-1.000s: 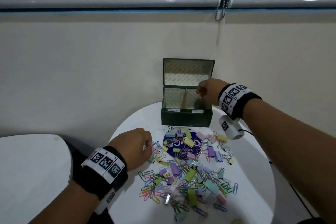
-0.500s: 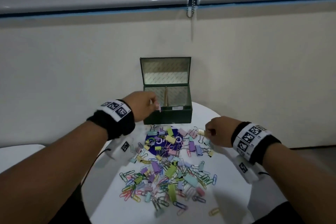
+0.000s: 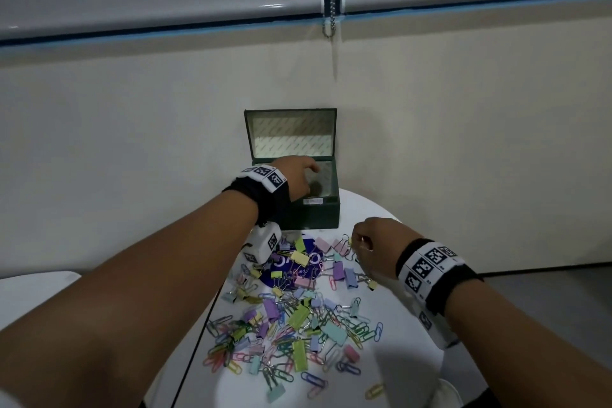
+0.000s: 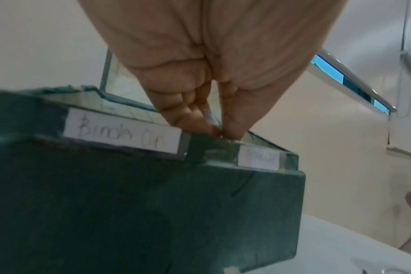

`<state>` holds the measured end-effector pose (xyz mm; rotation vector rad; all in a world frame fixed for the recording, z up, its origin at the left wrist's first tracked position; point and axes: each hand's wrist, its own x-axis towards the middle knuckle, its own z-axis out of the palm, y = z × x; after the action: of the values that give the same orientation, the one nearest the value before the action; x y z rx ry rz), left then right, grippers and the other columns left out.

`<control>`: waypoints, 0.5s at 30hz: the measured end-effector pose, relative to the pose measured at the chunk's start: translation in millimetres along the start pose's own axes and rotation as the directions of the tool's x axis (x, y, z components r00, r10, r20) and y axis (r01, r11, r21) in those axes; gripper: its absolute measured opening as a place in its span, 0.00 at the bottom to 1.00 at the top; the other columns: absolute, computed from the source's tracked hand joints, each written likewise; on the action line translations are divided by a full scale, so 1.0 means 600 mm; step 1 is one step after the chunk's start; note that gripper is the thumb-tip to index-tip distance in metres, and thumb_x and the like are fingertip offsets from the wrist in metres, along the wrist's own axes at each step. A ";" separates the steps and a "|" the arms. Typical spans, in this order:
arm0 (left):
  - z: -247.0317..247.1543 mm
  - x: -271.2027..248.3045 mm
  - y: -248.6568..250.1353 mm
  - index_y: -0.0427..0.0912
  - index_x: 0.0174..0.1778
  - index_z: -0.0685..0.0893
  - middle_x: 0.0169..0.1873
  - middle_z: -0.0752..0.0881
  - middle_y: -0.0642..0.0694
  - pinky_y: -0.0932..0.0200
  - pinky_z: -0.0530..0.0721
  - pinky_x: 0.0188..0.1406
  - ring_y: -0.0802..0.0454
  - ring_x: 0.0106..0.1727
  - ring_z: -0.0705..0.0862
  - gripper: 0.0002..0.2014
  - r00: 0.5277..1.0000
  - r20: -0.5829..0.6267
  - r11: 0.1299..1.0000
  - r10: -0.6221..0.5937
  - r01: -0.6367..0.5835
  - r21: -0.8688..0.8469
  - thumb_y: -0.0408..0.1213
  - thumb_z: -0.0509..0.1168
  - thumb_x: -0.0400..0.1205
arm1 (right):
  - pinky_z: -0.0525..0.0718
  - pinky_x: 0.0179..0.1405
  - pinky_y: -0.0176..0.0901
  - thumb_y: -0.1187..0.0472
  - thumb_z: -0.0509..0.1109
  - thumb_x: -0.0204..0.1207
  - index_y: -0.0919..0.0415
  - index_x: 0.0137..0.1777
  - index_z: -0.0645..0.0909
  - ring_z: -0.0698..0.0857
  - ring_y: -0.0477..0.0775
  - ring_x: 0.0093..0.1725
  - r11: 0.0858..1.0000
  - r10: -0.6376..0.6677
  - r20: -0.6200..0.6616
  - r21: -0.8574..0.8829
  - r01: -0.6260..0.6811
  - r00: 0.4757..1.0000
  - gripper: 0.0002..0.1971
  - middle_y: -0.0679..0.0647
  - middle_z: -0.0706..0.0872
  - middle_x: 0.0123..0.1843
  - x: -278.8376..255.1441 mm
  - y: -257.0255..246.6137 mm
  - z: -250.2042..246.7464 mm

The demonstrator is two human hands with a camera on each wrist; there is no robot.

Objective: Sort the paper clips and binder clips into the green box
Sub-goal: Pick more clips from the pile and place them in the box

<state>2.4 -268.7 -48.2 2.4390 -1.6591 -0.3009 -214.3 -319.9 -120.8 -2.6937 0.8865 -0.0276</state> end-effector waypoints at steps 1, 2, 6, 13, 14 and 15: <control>-0.003 -0.003 0.002 0.53 0.74 0.76 0.66 0.84 0.47 0.54 0.83 0.60 0.46 0.62 0.83 0.24 1.000 -0.005 1.000 0.019 -0.019 -0.009 0.34 0.68 0.81 | 0.87 0.49 0.46 0.62 0.60 0.74 0.49 0.42 0.83 0.84 0.51 0.45 0.999 -0.033 0.014 0.010 0.033 0.999 0.10 0.45 0.85 0.45 -0.001 -0.005 0.000; -0.006 -0.008 0.003 0.54 0.76 0.75 0.67 0.83 0.47 0.55 0.83 0.58 0.46 0.64 0.83 0.26 0.999 -0.012 0.999 0.034 -0.034 -0.022 0.33 0.67 0.81 | 0.86 0.50 0.46 0.62 0.61 0.75 0.49 0.43 0.84 0.84 0.52 0.46 0.998 -0.063 0.034 0.025 0.062 0.997 0.10 0.45 0.85 0.46 -0.003 -0.011 -0.001; -0.015 -0.068 -0.007 0.56 0.66 0.82 0.59 0.84 0.55 0.61 0.79 0.55 0.54 0.57 0.83 0.18 0.988 -0.104 0.993 0.113 -0.117 -0.034 0.34 0.67 0.82 | 0.86 0.54 0.47 0.54 0.68 0.78 0.43 0.49 0.88 0.84 0.48 0.50 0.981 -0.180 0.109 0.091 0.170 0.978 0.07 0.41 0.83 0.50 -0.012 -0.035 0.006; 0.018 -0.206 -0.117 0.54 0.51 0.88 0.42 0.85 0.59 0.64 0.79 0.49 0.60 0.43 0.82 0.07 0.996 0.077 0.994 -0.047 0.039 0.102 0.39 0.68 0.82 | 0.85 0.51 0.45 0.47 0.66 0.78 0.45 0.47 0.85 0.82 0.49 0.50 0.987 -0.158 0.088 -0.027 0.161 0.983 0.07 0.44 0.79 0.50 -0.001 -0.043 0.024; 0.025 -0.217 -0.129 0.53 0.49 0.89 0.39 0.84 0.61 0.64 0.79 0.49 0.62 0.41 0.82 0.06 0.993 0.092 0.994 -0.080 0.072 0.086 0.39 0.68 0.81 | 0.85 0.51 0.46 0.47 0.65 0.78 0.46 0.48 0.85 0.82 0.50 0.49 0.986 -0.158 0.084 -0.038 0.161 0.984 0.08 0.46 0.80 0.51 0.002 -0.047 0.023; 0.032 -0.225 -0.139 0.52 0.46 0.89 0.37 0.84 0.62 0.64 0.80 0.49 0.64 0.39 0.81 0.05 0.989 0.106 0.992 -0.106 0.098 0.079 0.39 0.68 0.80 | 0.85 0.51 0.46 0.47 0.64 0.79 0.46 0.49 0.86 0.82 0.51 0.49 0.986 -0.158 0.087 -0.043 0.162 0.984 0.10 0.47 0.80 0.51 0.005 -0.052 0.023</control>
<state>23.5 -113.0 -79.3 2.6113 -1.6171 -0.4024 -192.2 -294.2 -124.9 -2.7836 0.6527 0.0727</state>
